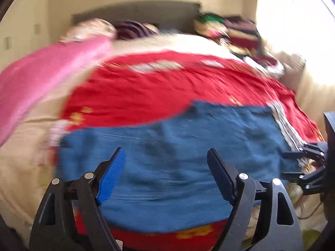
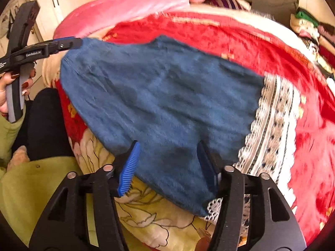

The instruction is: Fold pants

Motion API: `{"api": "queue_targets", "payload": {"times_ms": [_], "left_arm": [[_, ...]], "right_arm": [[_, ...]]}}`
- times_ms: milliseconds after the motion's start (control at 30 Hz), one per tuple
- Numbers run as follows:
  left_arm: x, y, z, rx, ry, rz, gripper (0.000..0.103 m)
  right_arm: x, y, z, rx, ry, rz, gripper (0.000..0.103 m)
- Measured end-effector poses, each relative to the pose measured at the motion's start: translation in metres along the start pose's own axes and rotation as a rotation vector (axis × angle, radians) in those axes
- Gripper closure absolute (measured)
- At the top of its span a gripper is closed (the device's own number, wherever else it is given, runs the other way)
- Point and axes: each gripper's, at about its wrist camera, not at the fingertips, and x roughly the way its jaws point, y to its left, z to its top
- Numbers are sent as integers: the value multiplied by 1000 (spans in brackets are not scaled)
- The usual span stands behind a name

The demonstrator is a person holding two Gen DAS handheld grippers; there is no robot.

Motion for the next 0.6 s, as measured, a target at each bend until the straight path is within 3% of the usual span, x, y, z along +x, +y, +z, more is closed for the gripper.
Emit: {"api": "queue_targets", "payload": {"times_ms": [200,267,367,467,600], "left_arm": [[69,-21,-25,106,187,22,22],[70,-23,-26,128,179,32,20],[62,-17,-17,88,170,-10,20],[49,-14,0,75,120,-30,20],[48,-10,23,56,88,-32,20]], "right_arm": [[4,-7,-8,24,4,18,52],[-2,-10,-7,28,-7,23,52],[-25,-25,2,63,-80,-2,51],[-49,-57,16,169,-178,-48,46],[-61,-109,31,334,-222,-107,46]]}}
